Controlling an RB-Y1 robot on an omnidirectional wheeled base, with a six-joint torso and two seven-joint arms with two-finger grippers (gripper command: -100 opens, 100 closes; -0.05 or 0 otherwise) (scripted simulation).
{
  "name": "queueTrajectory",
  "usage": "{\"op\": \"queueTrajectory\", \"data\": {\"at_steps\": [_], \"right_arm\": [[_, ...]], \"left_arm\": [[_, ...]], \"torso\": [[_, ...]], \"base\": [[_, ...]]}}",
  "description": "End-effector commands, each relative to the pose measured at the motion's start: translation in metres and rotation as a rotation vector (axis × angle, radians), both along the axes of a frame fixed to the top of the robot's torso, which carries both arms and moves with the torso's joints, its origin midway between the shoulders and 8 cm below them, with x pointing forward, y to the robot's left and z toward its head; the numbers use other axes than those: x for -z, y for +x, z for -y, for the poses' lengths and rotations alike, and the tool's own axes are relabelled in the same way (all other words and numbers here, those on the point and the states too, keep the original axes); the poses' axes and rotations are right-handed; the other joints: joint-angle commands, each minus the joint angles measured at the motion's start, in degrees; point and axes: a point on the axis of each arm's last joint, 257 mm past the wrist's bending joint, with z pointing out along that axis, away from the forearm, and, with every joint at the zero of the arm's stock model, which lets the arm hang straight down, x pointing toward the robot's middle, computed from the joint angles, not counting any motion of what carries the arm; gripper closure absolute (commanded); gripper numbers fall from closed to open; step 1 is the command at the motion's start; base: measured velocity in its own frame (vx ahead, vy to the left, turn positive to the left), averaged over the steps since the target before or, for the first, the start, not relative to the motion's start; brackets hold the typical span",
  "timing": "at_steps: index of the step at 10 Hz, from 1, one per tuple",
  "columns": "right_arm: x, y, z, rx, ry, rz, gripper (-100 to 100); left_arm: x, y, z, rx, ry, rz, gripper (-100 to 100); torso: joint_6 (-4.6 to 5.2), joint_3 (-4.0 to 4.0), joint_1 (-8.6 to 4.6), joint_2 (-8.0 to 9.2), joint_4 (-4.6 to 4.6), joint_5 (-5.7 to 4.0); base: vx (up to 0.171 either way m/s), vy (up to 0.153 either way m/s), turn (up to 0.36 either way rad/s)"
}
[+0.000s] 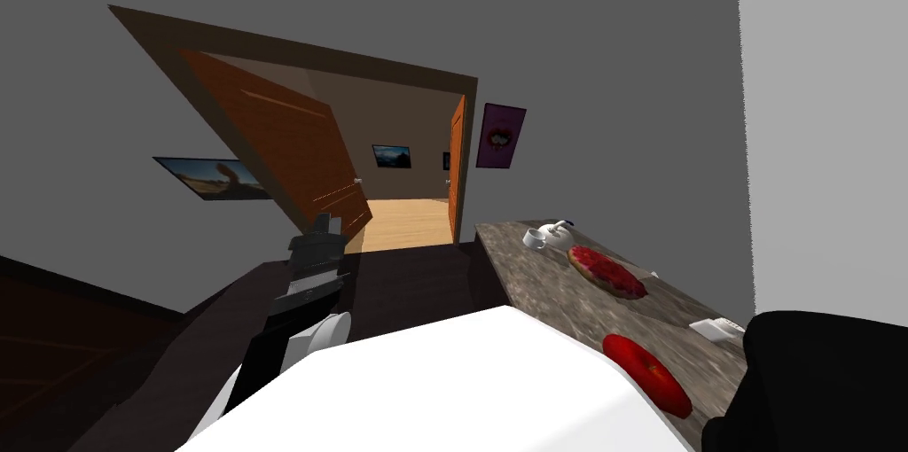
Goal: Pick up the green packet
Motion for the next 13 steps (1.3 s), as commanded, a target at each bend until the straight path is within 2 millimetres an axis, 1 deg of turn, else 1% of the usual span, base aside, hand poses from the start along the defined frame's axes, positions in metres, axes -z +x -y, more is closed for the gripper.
{"op": "queueTrajectory", "data": {"at_steps": [1,3,4,8,9,10,13], "right_arm": [[0.007,-0.001,0.005,0.016,0.001,0.001,-100],[0.008,-0.001,0.007,0.017,-0.001,0.001,-100],[0.009,-0.001,0.007,0.018,0.0,0.001,100],[0.009,-0.001,0.006,0.018,0.002,0.001,100],[0.009,-0.001,0.006,0.018,0.001,0.001,0],[0.002,-0.001,0.002,0.005,0.0,0.0,100],[-0.009,0.001,-0.005,-0.018,0.0,-0.001,100]], "left_arm": [[0.0,0.0,0.0,0.0,0.0,0.0,0],[0.0,0.0,0.0,0.0,0.0,0.0,0],[0.0,0.0,0.0,0.0,0.0,0.0,0],[0.0,0.0,0.0,0.0,0.0,0.0,0],[0.0,0.0,0.0,0.0,0.0,0.0,0],[0.0,0.0,0.0,0.0,0.0,0.0,0],[0.0,0.0,0.0,0.0,0.0,0.0,0]], "torso": [[0.0,0.0,0.0,0.0,0.0,0.0],[0.01,0.02,0.03,0.04,0.01,0.01],[0.02,-0.01,-0.03,-0.03,0.0,0.0],[0.01,-0.06,-0.15,-0.11,-0.03,-0.02],[0.01,-0.07,-0.15,-0.11,-0.03,-0.02],[0.01,-0.07,-0.15,-0.11,-0.03,-0.02],[0.03,-0.19,-0.28,-0.31,-0.08,-0.02]], "base": [[-0.042,0.041,0.1],[-0.03,0.031,0.051],[0.0,0.0,0.0],[0.0,0.0,0.0],[0.0,0.0,0.0],[0.03,-0.031,-0.16],[0.048,-0.046,-0.085]]}}
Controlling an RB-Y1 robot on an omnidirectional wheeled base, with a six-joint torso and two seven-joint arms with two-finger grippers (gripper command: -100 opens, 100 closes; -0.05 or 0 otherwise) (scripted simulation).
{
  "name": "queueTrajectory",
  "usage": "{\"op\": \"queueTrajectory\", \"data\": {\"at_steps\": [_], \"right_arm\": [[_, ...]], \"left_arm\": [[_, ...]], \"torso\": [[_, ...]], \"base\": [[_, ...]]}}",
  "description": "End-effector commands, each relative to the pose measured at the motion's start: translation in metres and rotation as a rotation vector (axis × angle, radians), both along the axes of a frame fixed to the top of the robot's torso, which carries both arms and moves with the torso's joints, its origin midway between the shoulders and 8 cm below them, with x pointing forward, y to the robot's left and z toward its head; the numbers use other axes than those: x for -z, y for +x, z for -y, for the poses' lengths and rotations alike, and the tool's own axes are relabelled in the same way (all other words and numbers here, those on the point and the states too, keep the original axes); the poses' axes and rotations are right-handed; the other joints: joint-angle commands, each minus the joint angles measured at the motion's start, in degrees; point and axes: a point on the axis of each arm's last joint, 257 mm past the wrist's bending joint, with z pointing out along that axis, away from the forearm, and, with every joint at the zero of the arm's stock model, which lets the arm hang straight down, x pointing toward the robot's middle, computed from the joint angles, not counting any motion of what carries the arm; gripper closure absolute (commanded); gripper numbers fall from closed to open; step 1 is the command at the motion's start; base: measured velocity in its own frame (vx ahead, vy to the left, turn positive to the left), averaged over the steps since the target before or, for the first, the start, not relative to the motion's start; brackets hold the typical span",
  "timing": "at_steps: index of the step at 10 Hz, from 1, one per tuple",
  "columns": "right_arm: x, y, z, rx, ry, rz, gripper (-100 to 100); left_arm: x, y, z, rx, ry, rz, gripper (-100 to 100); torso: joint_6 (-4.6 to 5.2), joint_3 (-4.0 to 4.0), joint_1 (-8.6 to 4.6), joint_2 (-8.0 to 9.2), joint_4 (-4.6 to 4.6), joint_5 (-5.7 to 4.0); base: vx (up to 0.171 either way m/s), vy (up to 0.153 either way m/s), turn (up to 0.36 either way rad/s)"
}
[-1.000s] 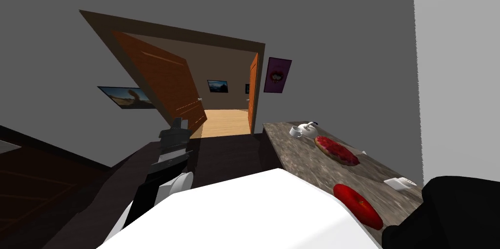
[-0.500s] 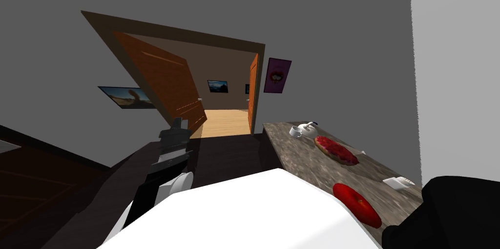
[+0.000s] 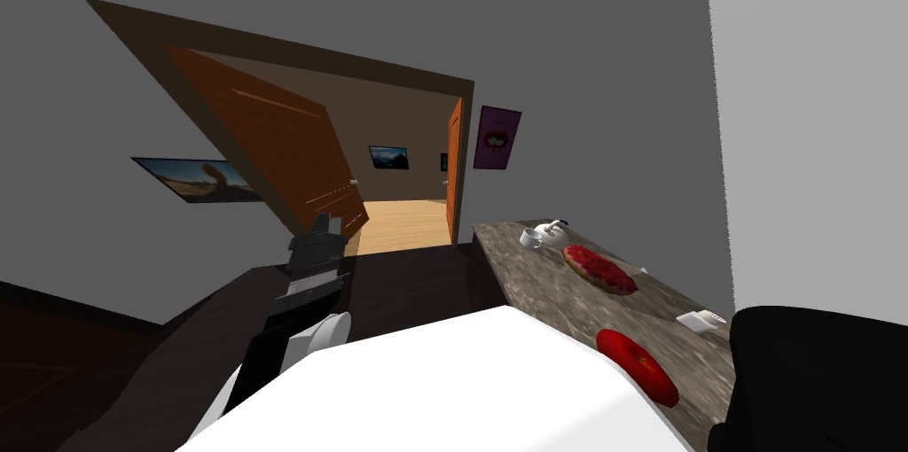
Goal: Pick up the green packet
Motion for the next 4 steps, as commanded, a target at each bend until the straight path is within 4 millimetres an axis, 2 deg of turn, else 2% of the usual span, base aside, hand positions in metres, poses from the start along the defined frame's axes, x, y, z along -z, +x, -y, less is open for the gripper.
{"op": "queueTrajectory", "data": {"at_steps": [1,3,4], "right_arm": [[-0.0051,0.0012,-0.003,-0.013,-0.001,0.0,100],[-0.008,0.0019,-0.0051,-0.017,-0.001,0.0,100],[-0.0086,0.0021,-0.0056,-0.019,-0.001,0.0,0]], "left_arm": [[0.0,0.0,0.0,0.0,0.0,0.0,0],[0.0,0.0,0.0,0.0,0.0,0.0,0],[0.0,0.0,0.0,0.0,0.0,0.0,0]], "torso": [[0.0,0.0,0.0,0.0,0.0,0.0],[0.01,0.02,0.05,0.05,0.0,0.02],[-0.02,0.06,0.09,0.1,0.02,0.01]], "base": [[0.032,-0.037,-0.067],[0.024,-0.028,-0.058],[0.0,0.0,0.0]]}}
